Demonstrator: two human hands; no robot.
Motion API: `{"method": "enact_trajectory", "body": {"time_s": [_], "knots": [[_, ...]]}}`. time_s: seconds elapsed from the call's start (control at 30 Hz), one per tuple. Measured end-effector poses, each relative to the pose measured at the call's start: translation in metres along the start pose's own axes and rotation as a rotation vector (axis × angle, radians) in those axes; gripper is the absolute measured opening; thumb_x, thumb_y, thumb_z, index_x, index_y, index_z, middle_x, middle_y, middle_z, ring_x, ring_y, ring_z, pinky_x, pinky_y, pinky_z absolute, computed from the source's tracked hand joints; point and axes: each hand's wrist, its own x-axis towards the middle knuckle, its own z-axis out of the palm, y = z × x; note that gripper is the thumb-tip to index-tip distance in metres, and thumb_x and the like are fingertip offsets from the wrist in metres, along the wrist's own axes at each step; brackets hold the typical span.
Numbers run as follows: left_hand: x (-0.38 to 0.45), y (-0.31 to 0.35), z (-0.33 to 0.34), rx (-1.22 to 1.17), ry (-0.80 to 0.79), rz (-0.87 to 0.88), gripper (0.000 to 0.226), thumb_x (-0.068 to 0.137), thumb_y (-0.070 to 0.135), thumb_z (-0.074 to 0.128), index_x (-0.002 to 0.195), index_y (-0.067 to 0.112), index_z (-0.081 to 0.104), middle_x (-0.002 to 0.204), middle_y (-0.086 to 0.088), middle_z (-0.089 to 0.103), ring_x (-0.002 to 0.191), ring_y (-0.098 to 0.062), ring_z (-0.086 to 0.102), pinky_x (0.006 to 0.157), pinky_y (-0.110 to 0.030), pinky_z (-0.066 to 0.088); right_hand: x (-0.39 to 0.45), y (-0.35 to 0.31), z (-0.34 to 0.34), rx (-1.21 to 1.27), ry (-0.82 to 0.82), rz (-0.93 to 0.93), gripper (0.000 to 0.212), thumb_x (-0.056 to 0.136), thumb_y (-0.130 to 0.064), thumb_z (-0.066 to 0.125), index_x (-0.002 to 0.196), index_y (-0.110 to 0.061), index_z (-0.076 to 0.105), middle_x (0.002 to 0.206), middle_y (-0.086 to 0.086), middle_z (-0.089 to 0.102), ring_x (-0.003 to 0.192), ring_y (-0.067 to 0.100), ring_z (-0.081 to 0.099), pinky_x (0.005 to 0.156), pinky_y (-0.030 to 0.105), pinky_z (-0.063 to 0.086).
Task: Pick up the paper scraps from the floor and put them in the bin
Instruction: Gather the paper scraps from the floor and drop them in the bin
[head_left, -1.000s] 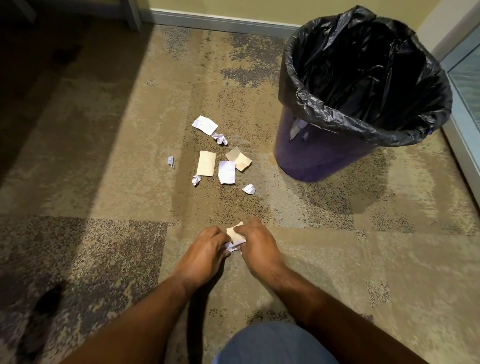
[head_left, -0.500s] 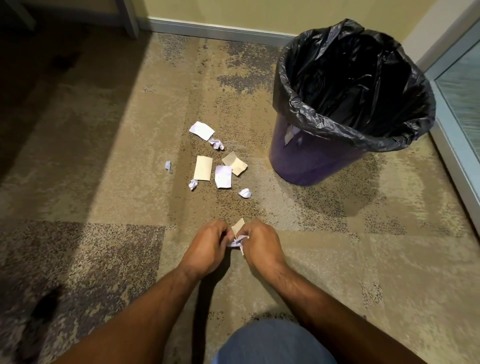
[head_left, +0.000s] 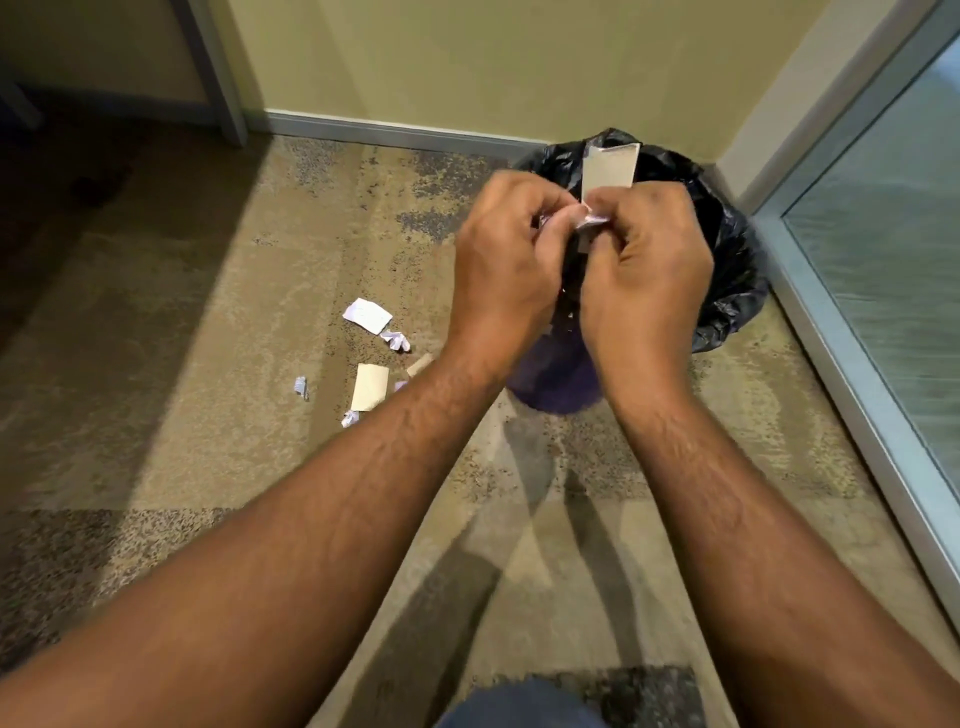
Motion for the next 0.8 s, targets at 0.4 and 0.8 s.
{"method": "enact_trajectory", "body": {"time_s": [0.4,0.8], "knots": [[0.032,-0.022,0.03,0.119,-0.264,0.114,0.034,0.102,0.021,0.051,0.133,0.011,0.062,0.128,-0.004,0.064,0.12,-0.018,0.057,0.102,-0.025,0.04,0.021,0.066,0.001,-0.309,-0.318,0.165,0.048,0.094,-0.005,0.055,0.141,-0.011,0.056,0.147,0.014,0.047,0.132,0.028,0.048,0.108,0.029,0.038],[-0.055,-0.21,-0.098,0.564,-0.332,-0.657,0.067,0.091,0.045,0.07,0.147,0.019,0.045,0.146,-0.012,0.042,0.136,-0.031,0.042,0.113,-0.041,0.036,-0.099,0.048,0.085,-0.184,-0.681,-0.167,0.043,0.092,-0.01,0.065,0.134,-0.014,0.055,0.116,0.009,0.054,0.102,0.031,0.059,0.085,0.041,0.05]]}}
